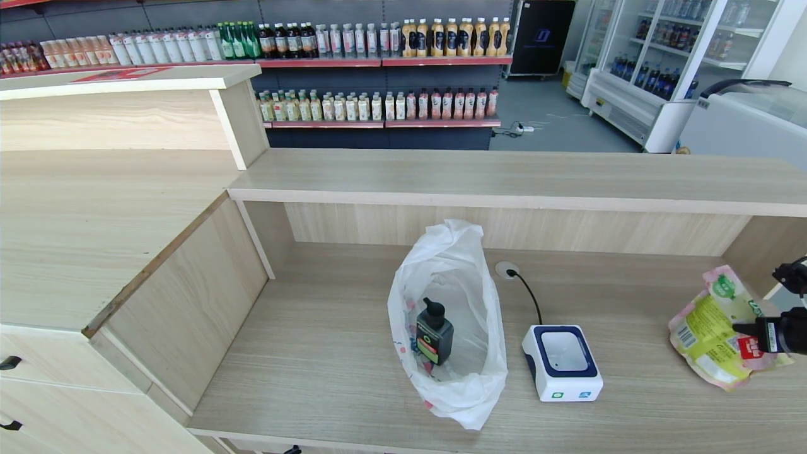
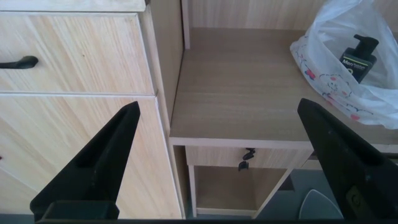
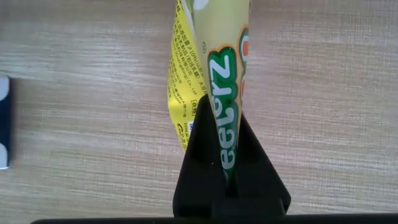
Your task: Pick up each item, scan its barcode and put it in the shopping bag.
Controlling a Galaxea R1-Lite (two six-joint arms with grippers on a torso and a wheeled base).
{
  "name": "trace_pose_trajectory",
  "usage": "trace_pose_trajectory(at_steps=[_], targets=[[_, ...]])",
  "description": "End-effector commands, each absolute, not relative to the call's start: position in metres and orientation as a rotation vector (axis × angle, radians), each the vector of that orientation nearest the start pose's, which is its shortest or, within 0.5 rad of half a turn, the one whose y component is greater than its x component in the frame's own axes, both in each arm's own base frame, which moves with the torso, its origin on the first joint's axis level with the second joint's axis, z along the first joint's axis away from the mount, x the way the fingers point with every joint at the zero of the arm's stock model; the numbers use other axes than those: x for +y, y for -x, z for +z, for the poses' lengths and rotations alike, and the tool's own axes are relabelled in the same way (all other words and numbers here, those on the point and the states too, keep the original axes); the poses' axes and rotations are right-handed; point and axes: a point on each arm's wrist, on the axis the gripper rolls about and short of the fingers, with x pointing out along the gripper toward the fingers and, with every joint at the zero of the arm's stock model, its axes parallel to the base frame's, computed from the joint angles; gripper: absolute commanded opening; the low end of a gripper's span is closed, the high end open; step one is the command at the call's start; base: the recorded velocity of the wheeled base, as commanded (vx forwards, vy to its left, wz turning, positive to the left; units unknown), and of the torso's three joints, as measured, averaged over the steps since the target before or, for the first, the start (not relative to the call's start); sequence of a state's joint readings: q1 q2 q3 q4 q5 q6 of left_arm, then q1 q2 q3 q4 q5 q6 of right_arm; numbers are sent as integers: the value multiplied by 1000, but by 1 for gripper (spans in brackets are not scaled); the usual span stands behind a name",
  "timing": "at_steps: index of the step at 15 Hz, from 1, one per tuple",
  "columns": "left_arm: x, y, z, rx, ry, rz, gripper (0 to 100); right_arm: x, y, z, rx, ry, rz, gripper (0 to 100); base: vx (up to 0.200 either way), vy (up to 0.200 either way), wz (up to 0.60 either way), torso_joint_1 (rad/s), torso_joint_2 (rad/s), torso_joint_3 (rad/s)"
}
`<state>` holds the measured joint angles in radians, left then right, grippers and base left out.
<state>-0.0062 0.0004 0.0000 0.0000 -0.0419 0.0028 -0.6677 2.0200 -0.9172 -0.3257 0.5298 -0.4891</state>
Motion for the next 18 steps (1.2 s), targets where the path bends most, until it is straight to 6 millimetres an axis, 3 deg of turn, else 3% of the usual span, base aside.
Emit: trace_pose_trajectory(at_steps=[1, 4, 5, 7, 13, 18], targets=[[-1, 23, 76, 1, -3, -49, 100, -189, -260, 114, 538, 29, 104, 0, 0, 0, 0, 0, 0, 0], [-1, 23, 76, 1, -3, -48, 100, -154, -224, 172, 322, 89, 281, 0, 0, 0, 0, 0, 0, 0], [-1, 23, 76, 1, -3, -48, 100, -129, -204, 203, 208, 96, 405, 0, 0, 0, 0, 0, 0, 0], [-1, 23, 76, 1, -3, -48, 100, -97, -181, 230, 113, 36, 615, 0, 0, 0, 0, 0, 0, 0], [-1, 23, 76, 1, -3, -49, 100, -13, -136, 249, 138, -135, 1005, 0, 0, 0, 0, 0, 0, 0], [-1, 23, 76, 1, -3, -48, 100, 14, -110, 261, 140, -160, 1183, 0, 0, 0, 0, 0, 0, 0]])
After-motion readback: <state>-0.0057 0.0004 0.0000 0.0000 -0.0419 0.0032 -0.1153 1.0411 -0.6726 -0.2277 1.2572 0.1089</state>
